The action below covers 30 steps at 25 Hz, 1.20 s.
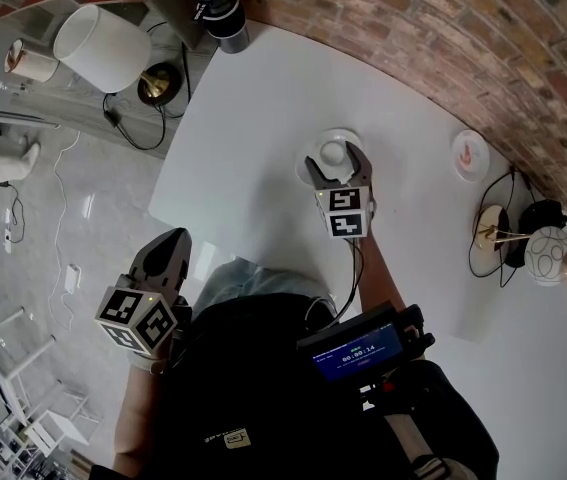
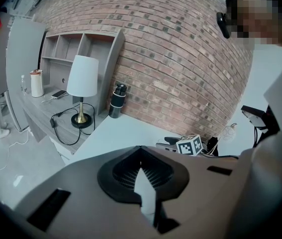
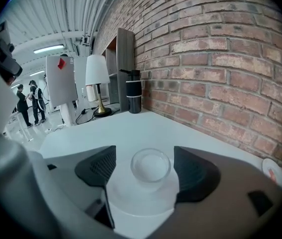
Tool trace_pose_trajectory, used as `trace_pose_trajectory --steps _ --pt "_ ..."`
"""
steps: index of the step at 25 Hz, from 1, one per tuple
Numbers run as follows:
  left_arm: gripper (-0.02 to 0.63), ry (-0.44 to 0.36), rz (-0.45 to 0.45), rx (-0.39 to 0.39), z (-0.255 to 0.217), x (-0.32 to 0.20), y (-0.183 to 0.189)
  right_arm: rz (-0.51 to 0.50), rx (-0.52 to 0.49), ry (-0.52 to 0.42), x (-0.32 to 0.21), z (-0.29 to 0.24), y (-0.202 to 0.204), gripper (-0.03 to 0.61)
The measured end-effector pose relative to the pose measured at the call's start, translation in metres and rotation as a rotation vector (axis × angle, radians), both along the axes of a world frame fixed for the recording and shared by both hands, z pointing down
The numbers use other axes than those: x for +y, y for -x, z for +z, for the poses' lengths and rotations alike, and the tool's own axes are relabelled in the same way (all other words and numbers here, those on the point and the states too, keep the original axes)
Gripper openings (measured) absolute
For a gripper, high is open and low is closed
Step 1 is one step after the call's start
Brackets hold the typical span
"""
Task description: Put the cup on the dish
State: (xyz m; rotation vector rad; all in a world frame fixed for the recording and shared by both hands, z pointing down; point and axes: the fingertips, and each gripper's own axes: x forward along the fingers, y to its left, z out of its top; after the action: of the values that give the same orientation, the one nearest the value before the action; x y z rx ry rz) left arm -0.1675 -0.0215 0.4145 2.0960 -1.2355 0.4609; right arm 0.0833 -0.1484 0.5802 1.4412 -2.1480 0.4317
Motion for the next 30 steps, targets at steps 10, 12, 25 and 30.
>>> trace_pose_trajectory --steps 10,12,25,30 --pt "0.005 -0.021 0.046 0.018 -0.004 0.001 -0.002 0.024 0.014 -0.035 0.007 -0.024 -0.005 0.347" --pt "0.005 -0.027 0.053 0.026 -0.005 0.0 -0.002 0.025 0.016 -0.042 0.009 -0.03 -0.005 0.347" --pt "0.005 -0.058 0.117 0.075 -0.014 -0.006 -0.009 0.021 0.006 -0.152 0.017 -0.102 0.008 0.345" --pt "0.005 -0.085 0.15 0.101 -0.022 -0.014 -0.016 0.028 -0.001 -0.191 0.023 -0.13 0.012 0.345"
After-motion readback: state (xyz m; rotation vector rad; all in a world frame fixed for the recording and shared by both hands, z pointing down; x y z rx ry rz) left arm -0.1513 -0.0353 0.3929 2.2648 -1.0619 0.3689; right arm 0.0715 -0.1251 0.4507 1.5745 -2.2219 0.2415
